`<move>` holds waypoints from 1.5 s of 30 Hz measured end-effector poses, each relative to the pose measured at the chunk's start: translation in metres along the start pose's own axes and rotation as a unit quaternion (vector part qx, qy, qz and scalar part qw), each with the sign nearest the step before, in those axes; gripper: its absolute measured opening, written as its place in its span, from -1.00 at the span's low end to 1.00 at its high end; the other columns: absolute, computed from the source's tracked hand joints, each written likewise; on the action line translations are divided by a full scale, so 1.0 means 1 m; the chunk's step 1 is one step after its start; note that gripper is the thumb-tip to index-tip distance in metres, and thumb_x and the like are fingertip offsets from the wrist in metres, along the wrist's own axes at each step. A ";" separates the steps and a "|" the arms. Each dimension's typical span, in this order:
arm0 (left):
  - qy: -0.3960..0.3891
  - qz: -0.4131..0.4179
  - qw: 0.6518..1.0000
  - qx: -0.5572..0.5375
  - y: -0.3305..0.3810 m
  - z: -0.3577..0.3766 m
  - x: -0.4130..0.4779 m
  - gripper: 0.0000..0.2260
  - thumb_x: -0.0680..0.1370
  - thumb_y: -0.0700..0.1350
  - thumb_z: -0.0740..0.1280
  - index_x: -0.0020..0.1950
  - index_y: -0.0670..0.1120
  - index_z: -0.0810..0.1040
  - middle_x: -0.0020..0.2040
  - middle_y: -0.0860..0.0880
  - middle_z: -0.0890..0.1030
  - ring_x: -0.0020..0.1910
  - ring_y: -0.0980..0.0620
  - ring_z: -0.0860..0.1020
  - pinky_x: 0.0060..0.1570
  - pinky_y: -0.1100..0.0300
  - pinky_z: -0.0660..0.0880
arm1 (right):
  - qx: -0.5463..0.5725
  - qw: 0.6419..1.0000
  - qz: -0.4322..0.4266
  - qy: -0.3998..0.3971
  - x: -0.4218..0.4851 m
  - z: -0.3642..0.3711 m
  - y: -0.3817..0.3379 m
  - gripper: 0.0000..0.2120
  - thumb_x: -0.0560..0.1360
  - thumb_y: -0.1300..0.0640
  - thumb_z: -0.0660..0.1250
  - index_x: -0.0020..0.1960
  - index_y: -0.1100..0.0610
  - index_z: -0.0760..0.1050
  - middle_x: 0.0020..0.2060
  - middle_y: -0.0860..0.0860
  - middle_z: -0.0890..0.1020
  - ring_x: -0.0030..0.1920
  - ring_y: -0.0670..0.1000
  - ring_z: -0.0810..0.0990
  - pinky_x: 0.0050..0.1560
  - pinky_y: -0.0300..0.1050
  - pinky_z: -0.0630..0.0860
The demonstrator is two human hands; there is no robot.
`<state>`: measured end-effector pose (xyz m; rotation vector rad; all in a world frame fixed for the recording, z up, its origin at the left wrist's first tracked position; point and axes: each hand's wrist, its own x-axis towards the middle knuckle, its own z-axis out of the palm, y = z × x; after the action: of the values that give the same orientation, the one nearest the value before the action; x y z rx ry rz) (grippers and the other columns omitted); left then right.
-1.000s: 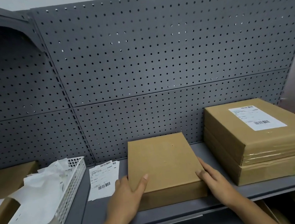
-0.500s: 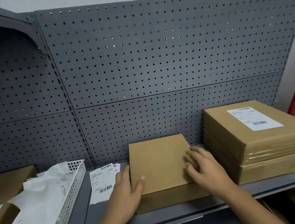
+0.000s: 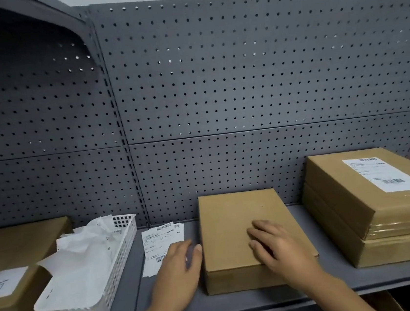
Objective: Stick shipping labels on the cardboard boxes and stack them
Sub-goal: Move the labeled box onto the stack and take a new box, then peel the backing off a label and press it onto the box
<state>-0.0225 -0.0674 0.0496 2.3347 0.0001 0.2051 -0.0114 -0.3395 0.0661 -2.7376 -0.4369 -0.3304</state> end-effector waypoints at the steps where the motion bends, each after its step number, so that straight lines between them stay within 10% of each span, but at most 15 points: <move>1: 0.011 -0.004 0.999 0.042 -0.009 -0.002 0.003 -0.54 0.68 0.19 0.15 0.51 0.03 0.44 0.49 0.08 0.44 0.43 0.06 0.42 0.39 0.11 0.38 | -0.005 1.000 -0.002 0.003 0.000 0.000 0.000 -0.22 0.57 -0.41 -0.24 0.46 -0.08 0.49 0.50 -0.13 0.44 0.51 -0.05 0.36 0.48 -0.18 0.26; 13: -0.068 -0.016 0.965 0.253 -0.085 -0.019 0.030 -0.49 0.68 0.20 0.17 0.60 0.07 0.34 0.64 -0.06 0.27 0.64 -0.10 0.17 0.55 -0.02 0.23 | -0.026 0.999 -0.015 0.026 0.000 0.003 0.004 -0.44 0.63 -0.27 -0.01 0.42 -0.06 0.53 0.43 -0.12 0.51 0.42 -0.08 0.45 0.37 -0.17 0.39; 20: 0.008 0.090 0.962 0.257 -0.090 -0.019 0.025 -0.78 0.61 0.16 0.31 -0.01 0.06 0.65 0.05 0.09 0.61 0.08 -0.04 0.61 -0.05 0.08 0.46 | -0.009 1.000 -0.009 0.018 -0.001 0.001 0.004 -0.41 0.61 -0.29 -0.04 0.44 -0.05 0.52 0.45 -0.13 0.48 0.45 -0.09 0.40 0.42 -0.22 0.29; 30: 0.085 0.026 0.978 0.187 -0.069 -0.035 0.022 -0.93 0.61 -0.03 0.31 -0.06 0.04 0.54 -0.37 -0.03 0.62 -0.32 -0.14 0.63 -0.34 0.02 0.51 | -0.015 1.000 -0.012 0.009 0.000 0.000 0.004 -0.43 0.62 -0.29 -0.07 0.46 -0.10 0.45 0.47 -0.17 0.43 0.47 -0.11 0.35 0.43 -0.20 0.29; 45: 0.060 -0.023 0.987 0.149 -0.058 -0.043 0.026 -0.86 0.57 0.00 0.45 -0.17 0.03 0.62 -0.33 0.08 0.65 -0.27 0.03 0.61 -0.23 0.12 0.53 | -0.004 0.999 -0.022 0.037 -0.002 -0.002 0.002 -0.53 0.66 -0.22 0.02 0.42 -0.09 0.48 0.43 -0.14 0.47 0.44 -0.09 0.40 0.41 -0.17 0.33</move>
<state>0.0007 0.0055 0.0416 2.6118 0.1541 0.3409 -0.0132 -0.3423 0.0664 -2.7155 -0.4781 -0.4437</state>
